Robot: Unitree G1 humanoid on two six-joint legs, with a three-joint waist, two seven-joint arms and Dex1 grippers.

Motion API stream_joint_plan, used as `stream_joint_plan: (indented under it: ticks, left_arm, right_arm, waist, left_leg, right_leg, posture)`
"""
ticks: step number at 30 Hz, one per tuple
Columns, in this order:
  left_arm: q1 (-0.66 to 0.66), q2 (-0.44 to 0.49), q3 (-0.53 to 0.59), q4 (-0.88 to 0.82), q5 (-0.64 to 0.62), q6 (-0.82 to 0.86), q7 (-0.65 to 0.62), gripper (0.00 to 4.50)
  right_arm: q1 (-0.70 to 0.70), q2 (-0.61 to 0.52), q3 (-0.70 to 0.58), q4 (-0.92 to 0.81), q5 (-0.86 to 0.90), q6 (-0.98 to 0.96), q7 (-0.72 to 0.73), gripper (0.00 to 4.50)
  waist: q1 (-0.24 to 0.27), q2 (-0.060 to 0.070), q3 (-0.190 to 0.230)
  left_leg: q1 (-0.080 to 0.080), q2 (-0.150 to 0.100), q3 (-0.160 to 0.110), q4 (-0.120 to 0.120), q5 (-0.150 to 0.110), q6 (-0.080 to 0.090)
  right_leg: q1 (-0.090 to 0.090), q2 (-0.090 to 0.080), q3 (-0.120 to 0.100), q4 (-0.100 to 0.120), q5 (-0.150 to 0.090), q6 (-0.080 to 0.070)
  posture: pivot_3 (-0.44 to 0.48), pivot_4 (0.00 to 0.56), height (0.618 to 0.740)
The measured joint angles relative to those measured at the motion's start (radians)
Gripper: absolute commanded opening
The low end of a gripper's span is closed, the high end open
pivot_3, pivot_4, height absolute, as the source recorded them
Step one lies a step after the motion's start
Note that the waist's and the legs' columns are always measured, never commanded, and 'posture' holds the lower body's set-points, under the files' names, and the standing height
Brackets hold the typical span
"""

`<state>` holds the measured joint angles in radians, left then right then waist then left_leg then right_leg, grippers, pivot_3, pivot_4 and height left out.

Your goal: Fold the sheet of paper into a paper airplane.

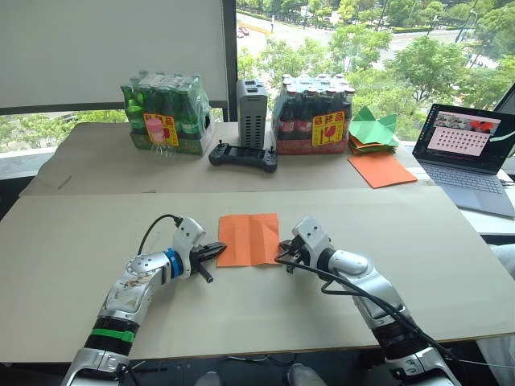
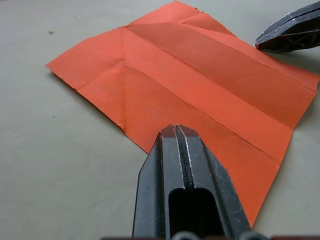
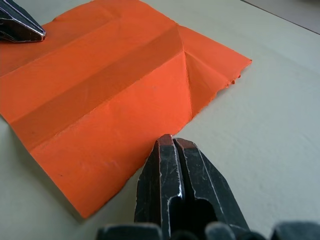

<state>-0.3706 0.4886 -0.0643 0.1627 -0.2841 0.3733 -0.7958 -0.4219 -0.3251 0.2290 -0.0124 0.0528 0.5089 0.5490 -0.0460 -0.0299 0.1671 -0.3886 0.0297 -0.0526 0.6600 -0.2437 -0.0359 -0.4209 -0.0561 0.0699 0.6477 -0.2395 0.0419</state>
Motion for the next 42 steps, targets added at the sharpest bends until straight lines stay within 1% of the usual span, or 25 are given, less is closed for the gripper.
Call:
stream_joint_plan:
  ticks: [7,11,18,27,33,38,42]
  left_arm:
    - [0.004,-0.001,0.002,-0.006,0.007,0.0,0.0,0.0]
    - [0.009,-0.002,0.004,-0.011,0.007,0.0,0.001,0.0]
    - [0.011,-0.006,0.005,-0.014,0.008,0.001,0.001,0.0]
    - [0.025,-0.009,0.005,-0.034,0.009,0.005,0.011,0.0]
    - [0.031,-0.009,0.005,-0.047,0.009,0.012,0.017,0.0]
    - [0.033,-0.009,0.005,-0.055,0.009,0.019,0.02,0.0]
    - [0.033,-0.01,0.004,-0.056,0.009,0.02,0.02,0.0]
  right_arm:
    - [-0.007,0.018,-0.008,0.014,0.006,0.002,0.0,0.01]
    - [-0.038,0.008,-0.004,0.08,-0.045,-0.066,-0.032,0.01]
    - [-0.118,0.02,-0.005,0.221,-0.08,-0.149,-0.052,0.01]
    - [-0.169,0.043,-0.001,0.338,-0.113,-0.249,-0.052,0.01]
    - [-0.211,0.058,-0.003,0.411,-0.125,-0.282,-0.059,0.01]
    - [-0.234,0.073,-0.008,0.447,-0.123,-0.294,-0.044,0.01]
    - [-0.234,0.088,-0.009,0.446,-0.106,-0.293,-0.003,0.01]
  waist:
    - [-0.001,0.0,0.0]
    - [0.0,0.0,0.0]
    - [0.0,0.0,0.0]
    - [-0.001,0.0,0.0]
    - [-0.002,0.0,0.0]
    - [-0.002,0.0,0.0]
    - [-0.002,0.0,0.0]
  left_leg:
    - [0.0,0.0,0.0,0.0,0.0,0.0]
    - [0.001,0.0,0.0,0.0,0.0,0.0]
    - [0.0,0.0,0.0,0.0,0.0,0.0]
    - [0.001,0.0,0.0,0.0,0.0,0.0]
    - [0.001,0.0,0.0,0.0,0.0,0.0]
    - [0.001,0.0,0.0,0.0,0.0,0.0]
    - [0.001,0.0,0.0,0.0,0.0,0.0]
  right_leg:
    - [0.0,0.0,0.0,0.0,0.0,0.0]
    - [0.0,0.0,0.0,0.0,0.0,0.0]
    - [0.0,0.0,0.0,0.0,0.0,0.0]
    - [0.001,0.0,0.0,0.0,0.0,0.0]
    - [0.0,0.0,0.0,0.001,0.0,0.0]
    - [0.0,0.0,0.0,0.001,0.0,0.0]
    - [0.0,0.0,0.0,0.001,0.0,0.0]
  posture:
    - [0.0,0.15,0.74]
    - [0.0,0.15,0.74]
    - [0.0,0.15,0.74]
    - [0.0,0.15,0.74]
    - [0.0,0.15,0.74]
    - [0.0,0.15,0.74]
    - [0.0,0.15,0.74]
